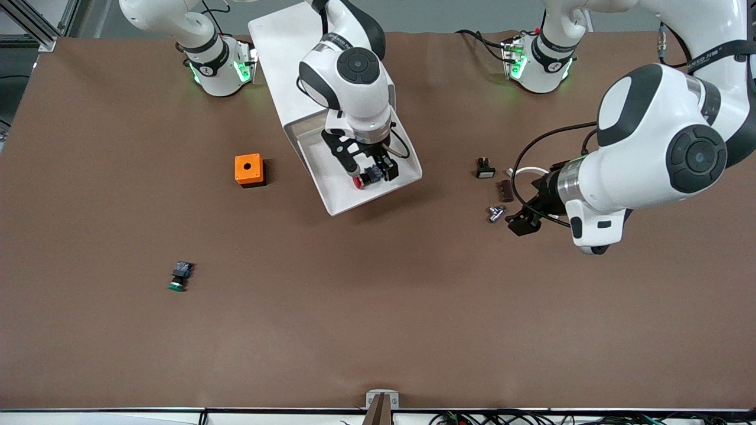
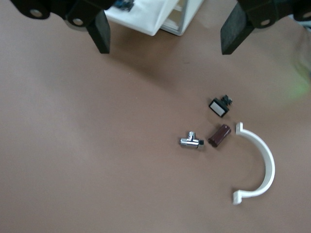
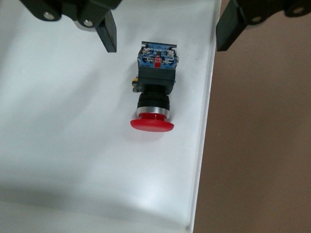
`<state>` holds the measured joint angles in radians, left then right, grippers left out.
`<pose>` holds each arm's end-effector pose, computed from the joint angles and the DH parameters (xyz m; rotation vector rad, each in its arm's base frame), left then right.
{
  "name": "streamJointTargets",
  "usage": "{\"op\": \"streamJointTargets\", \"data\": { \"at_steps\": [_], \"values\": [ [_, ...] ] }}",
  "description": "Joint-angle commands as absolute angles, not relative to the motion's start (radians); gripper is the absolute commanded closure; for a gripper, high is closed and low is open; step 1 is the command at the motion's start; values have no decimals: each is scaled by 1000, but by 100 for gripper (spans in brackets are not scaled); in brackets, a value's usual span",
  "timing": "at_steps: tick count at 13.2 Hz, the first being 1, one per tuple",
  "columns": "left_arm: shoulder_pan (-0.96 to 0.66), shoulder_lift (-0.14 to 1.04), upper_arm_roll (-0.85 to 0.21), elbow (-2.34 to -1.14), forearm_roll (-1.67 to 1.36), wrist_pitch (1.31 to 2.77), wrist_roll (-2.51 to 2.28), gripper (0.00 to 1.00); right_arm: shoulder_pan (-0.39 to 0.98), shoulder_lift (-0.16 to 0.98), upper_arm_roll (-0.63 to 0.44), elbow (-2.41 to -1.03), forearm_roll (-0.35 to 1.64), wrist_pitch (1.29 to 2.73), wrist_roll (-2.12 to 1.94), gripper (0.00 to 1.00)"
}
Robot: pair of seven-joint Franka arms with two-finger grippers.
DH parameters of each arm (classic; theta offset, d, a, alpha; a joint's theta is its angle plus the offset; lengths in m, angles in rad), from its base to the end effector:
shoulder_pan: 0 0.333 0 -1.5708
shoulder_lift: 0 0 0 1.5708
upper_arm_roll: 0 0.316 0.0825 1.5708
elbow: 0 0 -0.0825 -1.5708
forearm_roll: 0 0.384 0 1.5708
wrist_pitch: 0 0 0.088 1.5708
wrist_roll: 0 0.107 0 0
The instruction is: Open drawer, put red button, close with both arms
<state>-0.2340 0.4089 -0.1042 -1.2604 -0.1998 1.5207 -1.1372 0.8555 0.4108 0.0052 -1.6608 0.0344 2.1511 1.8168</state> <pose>0.6223 -0.2281 0.5199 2.7878 1.1938 -0.4124 0.4389 0.5122 0.3781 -2.7013 1.4310 0.0190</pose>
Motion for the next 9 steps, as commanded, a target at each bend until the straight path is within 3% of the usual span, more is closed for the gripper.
{"op": "streamJointTargets", "data": {
  "at_steps": [1, 5, 9],
  "values": [
    [-235, 356, -127, -1304, -154, 1516, -1017, 0, 842, 417, -9, -1580, 21, 2056, 1672, 0],
    [-235, 363, -288, -1353, 67, 1546, -963, 0, 683, 382, -12, -1482, 21, 1821, 1193, 0],
    [-242, 411, -324, -1413, 90, 1710, -843, 0, 421, 296, -15, -1480, 12, 1731, 591, 0]
  ]
}}
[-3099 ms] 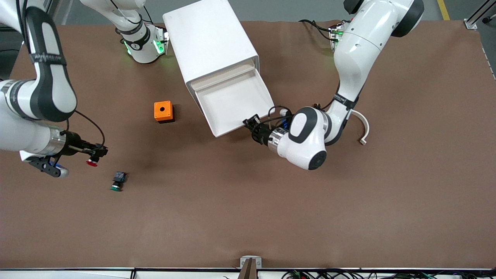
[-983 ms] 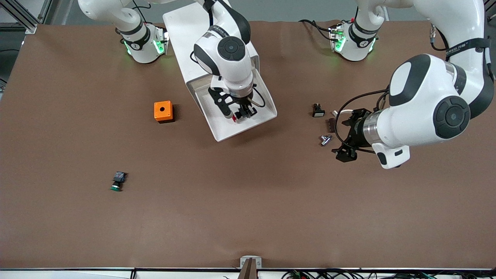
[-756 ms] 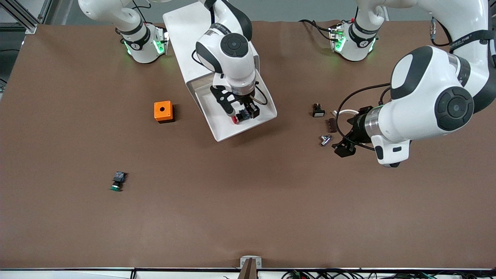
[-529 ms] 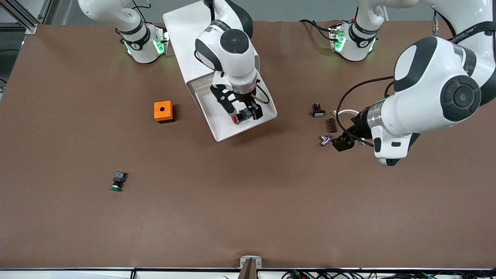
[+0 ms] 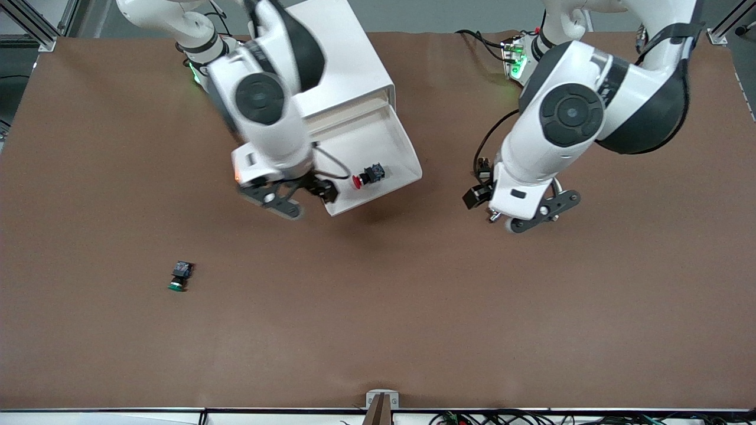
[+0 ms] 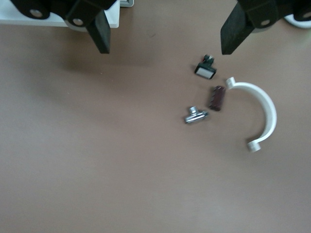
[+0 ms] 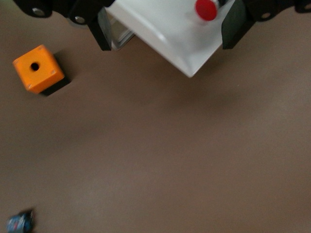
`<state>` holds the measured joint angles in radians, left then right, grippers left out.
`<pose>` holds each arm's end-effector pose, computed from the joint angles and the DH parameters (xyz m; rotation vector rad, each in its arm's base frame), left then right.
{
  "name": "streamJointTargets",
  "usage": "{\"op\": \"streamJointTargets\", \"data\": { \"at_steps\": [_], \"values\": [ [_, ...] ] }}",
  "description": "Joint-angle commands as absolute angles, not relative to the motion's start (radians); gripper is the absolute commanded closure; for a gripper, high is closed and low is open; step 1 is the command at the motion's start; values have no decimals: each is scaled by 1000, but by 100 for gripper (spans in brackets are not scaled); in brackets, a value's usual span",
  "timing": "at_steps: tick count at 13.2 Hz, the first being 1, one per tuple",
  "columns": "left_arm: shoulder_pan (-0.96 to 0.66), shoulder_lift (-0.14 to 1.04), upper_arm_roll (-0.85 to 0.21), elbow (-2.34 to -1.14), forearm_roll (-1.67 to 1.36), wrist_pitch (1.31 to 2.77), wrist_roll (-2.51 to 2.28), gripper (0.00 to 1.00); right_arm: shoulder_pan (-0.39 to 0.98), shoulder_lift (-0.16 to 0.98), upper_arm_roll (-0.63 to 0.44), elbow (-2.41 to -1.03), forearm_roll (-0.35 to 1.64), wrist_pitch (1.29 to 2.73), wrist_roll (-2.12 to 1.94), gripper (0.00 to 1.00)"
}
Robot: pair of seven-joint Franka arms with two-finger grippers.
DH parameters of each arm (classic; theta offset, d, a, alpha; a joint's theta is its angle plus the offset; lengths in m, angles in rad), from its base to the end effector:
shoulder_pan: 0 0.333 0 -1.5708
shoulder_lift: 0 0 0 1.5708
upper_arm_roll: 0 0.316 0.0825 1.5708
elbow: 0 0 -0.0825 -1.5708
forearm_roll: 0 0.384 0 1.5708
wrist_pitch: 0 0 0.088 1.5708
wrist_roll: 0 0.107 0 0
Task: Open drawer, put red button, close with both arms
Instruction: 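Raise the right gripper away while the left gripper moves to the drawer front, then push the drawer closed into the cabinet with the left gripper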
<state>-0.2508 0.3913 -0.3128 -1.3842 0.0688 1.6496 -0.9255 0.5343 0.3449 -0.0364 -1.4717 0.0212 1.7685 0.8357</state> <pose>0.5794 -0.3188 0.4889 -3.0485 -0.5684 0.1756 0.5772 0.3195 0.4781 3.0727 -0.5284 -0.0667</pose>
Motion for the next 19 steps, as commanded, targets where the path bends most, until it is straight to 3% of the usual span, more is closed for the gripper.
{"op": "streamJointTargets", "data": {
  "at_steps": [1, 5, 11, 14, 19],
  "values": [
    [-255, 432, -324, -1414, 89, 1733, -804, 0, 360, 279, -15, -1480, 0, 1711, 469, 0],
    [-300, 511, -336, -1411, 89, 1816, -761, 0, 157, 227, -21, -1479, -3, 1657, 120, 0],
    [-376, 661, -336, -1408, 64, 2008, -813, 0, -6, 216, -20, -1445, -2, 1571, -41, 0],
    [-435, 718, -336, -1408, 61, 2074, -925, 0, -32, 222, -21, -1443, -6, 1568, -43, 0],
    [-520, 718, -350, -1434, 3, 2062, -1045, 0, -41, 222, -21, -1442, -48, 1540, -90, 0]
  ]
}}
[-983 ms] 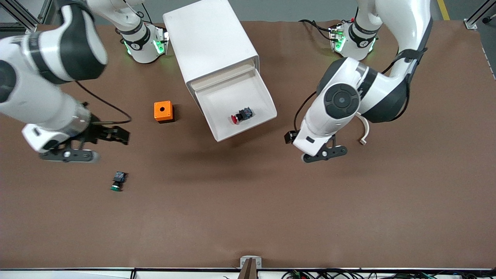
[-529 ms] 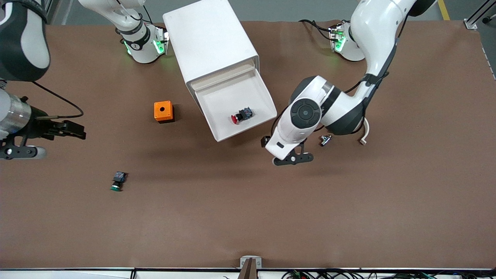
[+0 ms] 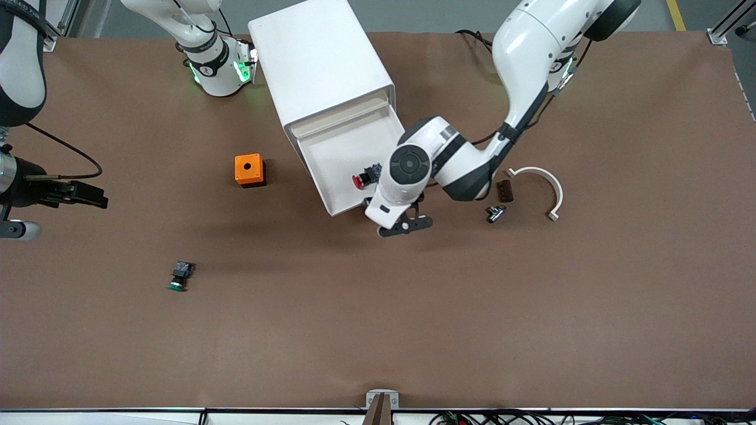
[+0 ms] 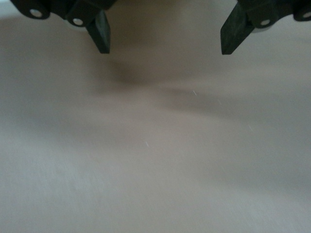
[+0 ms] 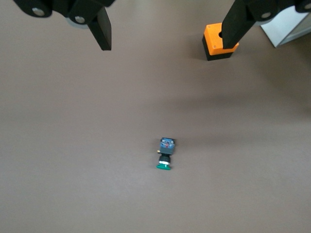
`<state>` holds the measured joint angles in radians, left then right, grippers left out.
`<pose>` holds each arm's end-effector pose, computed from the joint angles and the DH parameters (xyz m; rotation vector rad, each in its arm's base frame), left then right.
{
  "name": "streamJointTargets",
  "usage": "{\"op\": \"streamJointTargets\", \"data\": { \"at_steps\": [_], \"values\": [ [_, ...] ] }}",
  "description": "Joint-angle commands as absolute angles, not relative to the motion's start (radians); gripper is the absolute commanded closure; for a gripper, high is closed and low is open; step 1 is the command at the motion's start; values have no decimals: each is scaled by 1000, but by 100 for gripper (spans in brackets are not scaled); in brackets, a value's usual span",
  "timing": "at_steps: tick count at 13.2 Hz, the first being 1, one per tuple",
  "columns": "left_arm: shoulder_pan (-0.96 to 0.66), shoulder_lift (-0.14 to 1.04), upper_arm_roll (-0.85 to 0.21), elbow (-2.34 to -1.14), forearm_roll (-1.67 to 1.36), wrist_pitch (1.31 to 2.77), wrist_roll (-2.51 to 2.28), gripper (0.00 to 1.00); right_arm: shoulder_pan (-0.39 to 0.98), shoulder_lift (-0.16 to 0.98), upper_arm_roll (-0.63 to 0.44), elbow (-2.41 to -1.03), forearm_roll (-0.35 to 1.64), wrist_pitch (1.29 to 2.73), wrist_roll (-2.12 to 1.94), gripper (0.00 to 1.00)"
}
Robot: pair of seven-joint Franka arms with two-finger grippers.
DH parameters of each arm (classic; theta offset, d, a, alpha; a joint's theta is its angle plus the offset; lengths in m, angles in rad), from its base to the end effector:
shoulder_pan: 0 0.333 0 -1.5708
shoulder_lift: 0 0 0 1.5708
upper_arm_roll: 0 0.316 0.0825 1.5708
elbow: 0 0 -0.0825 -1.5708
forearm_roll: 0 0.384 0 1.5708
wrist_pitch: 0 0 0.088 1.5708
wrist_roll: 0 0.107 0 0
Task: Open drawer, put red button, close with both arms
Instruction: 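Push the drawer closed into the cabinet with the left gripper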
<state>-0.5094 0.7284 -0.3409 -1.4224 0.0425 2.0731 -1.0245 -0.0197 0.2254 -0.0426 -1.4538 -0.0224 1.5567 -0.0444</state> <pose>0.5108 -0.5070 0.2809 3.0285 0.3491 -0.2677 0.6148 -0.0381 0.5462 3.1101 -0.0254 -0.1928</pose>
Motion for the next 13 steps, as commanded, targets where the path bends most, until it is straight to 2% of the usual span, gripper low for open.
{"op": "streamJointTargets", "data": {
  "at_steps": [1, 5, 9, 11, 13],
  "values": [
    [-520, 718, -377, -1442, -41, 2060, -1052, 0, -43, 222, -21, -1442, -48, 1540, -109, 0],
    [-520, 710, -463, -1522, -86, 2052, -1150, 0, -78, 224, -18, -1428, -29, 1542, -106, 0],
    [-563, 713, -502, -1529, -86, 2052, -1271, 0, -78, 216, -17, -1388, -26, 1536, -109, 0],
    [-593, 718, -500, -1528, -86, 2052, -1301, 0, -75, 206, -14, -1388, -26, 1407, -104, 0],
    [-607, 719, -500, -1528, -86, 2057, -1316, 0, -77, 166, -14, -1416, -25, 1393, -95, 0]
  ]
}}
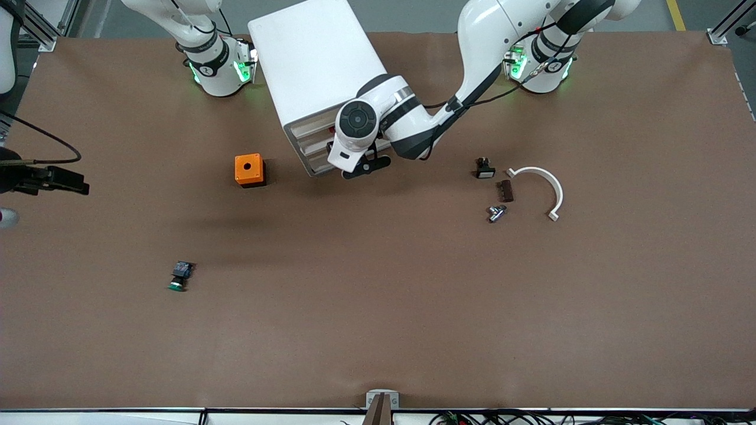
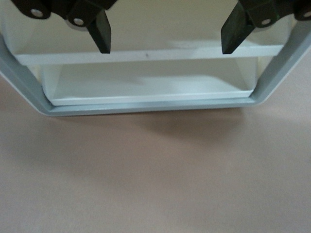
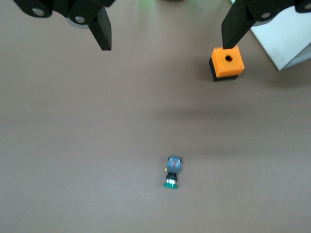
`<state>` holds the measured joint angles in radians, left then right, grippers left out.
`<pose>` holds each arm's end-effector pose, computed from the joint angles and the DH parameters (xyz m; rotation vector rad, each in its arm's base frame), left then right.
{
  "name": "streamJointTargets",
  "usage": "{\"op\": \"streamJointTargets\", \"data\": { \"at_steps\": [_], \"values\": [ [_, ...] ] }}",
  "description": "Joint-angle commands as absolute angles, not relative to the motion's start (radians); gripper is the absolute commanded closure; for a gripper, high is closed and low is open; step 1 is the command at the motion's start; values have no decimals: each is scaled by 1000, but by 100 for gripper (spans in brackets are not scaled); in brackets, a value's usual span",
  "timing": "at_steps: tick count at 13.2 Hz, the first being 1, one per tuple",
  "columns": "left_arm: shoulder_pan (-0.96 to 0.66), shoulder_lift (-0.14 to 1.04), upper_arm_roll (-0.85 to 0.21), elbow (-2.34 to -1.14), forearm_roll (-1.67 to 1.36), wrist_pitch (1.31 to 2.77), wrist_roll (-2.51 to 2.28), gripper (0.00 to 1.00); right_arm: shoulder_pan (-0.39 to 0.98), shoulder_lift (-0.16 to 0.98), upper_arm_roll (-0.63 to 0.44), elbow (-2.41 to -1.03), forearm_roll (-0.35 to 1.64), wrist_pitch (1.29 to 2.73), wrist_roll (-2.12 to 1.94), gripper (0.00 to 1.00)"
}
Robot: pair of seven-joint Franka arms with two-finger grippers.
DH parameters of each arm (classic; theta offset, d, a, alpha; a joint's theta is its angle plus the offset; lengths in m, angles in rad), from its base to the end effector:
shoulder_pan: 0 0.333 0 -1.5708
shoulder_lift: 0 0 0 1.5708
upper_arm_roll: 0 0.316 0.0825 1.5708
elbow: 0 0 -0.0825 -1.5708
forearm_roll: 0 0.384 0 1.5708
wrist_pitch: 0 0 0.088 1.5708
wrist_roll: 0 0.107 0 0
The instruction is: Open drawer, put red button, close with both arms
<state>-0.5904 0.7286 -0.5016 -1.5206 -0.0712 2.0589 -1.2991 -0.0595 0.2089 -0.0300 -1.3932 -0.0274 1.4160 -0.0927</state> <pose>0.3656 -0.5918 0.2653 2.9926 0.5092 -0.6240 0.5968 -0.0549 0.5741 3.1112 0.0024 -0.2938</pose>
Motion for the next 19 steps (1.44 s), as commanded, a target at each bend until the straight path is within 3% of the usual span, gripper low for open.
{"op": "streamJointTargets", "data": {
  "at_steps": [1, 6, 9, 11, 14, 19],
  "values": [
    [-606, 718, -500, -1526, -84, 2057, -1322, 0, -72, 138, -14, -1430, -25, 1397, -95, 0],
    [-506, 652, -424, -1510, 105, 2052, -1310, 0, -17, 78, -9, -1471, -23, 1423, 23, 0],
    [-343, 560, -422, -1508, 248, 2037, -1298, 0, -17, 61, -11, -1471, 10, 1425, -117, 0],
    [-237, 503, -423, -1506, 253, 1973, -1196, 0, -17, 39, -14, -1485, 29, 1448, -129, 0],
    [-88, 387, -429, -1506, 244, 1809, -1010, 0, -17, -55, -12, -1622, 34, 1557, -127, 0],
    [63, 195, -430, -1506, 190, 1680, -685, 0, -23, -63, -20, -1618, 32, 1545, -127, 0]
  ]
}}
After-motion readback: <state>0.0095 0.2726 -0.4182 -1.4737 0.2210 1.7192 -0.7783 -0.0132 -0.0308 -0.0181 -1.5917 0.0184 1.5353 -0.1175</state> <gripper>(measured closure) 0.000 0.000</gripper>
